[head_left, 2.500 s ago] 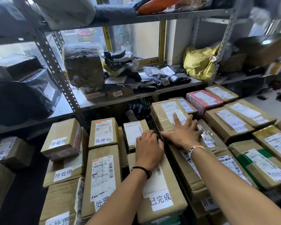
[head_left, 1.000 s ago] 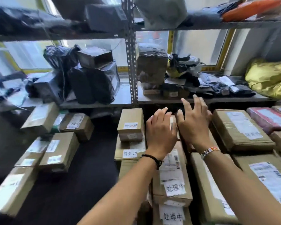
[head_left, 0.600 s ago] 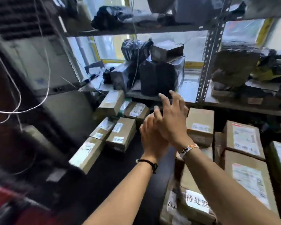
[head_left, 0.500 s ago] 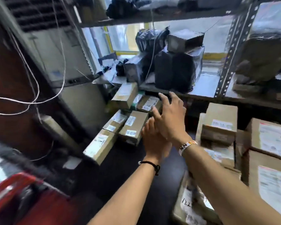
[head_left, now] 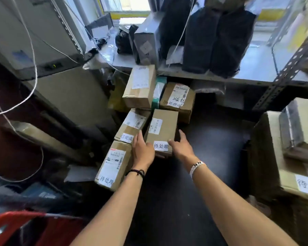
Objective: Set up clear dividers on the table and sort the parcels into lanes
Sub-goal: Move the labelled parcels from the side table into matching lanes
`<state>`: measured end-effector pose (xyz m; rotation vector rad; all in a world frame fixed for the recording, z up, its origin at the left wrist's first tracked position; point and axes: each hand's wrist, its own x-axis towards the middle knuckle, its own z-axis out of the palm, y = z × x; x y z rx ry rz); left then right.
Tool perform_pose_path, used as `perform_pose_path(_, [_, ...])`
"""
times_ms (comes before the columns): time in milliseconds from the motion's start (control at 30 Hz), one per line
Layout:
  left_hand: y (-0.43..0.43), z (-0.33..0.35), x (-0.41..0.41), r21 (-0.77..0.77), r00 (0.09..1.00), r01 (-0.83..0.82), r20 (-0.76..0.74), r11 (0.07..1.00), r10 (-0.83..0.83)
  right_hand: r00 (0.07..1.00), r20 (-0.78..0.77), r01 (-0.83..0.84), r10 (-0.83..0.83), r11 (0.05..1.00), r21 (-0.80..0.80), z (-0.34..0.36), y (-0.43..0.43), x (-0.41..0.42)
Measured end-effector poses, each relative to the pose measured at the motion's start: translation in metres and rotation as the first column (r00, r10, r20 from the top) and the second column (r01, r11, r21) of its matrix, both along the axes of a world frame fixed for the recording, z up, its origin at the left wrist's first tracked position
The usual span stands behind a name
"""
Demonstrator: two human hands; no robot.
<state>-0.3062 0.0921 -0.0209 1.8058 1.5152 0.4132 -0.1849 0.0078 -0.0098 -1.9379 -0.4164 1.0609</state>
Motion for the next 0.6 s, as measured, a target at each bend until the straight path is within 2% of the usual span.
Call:
perform_pose_path(67, [0.021, -0.011, -0.002, -0.122, 0.997, 0.071, 0.036, 0.990, -0.067, 0.992, -0.095, 0.084, -0.082, 0.996, 0.021, -0.017, 0.014, -0.009])
perform_pose_path(167, [0.031, -0.025, -0.002, -0.246, 0.984, 0.129, 0.152, 0.961, -0.093, 0.979, -0.142, 0.149, -0.143, 0.988, 0.034, -0.034, 0.020, -0.017])
perform_pose_path(267, [0.036, -0.031, 0.001, -0.286, 0.970, 0.054, 0.242, 0.957, 0.018, 0.966, -0.171, 0.209, -0.193, 0.974, 0.083, -0.035, 0.022, -0.015])
perform_pose_path(400, [0.034, -0.024, 0.008, -0.336, 0.908, 0.011, 0.398, 0.942, 0.131, 0.958, -0.165, 0.260, -0.235, 0.953, 0.154, -0.021, 0.009, -0.008])
perform_pose_path(600, [0.009, 0.007, 0.027, -0.415, 0.802, 0.182, 0.587, 0.891, 0.109, 0.969, -0.105, 0.243, -0.223, 0.939, 0.244, 0.026, -0.043, 0.011])
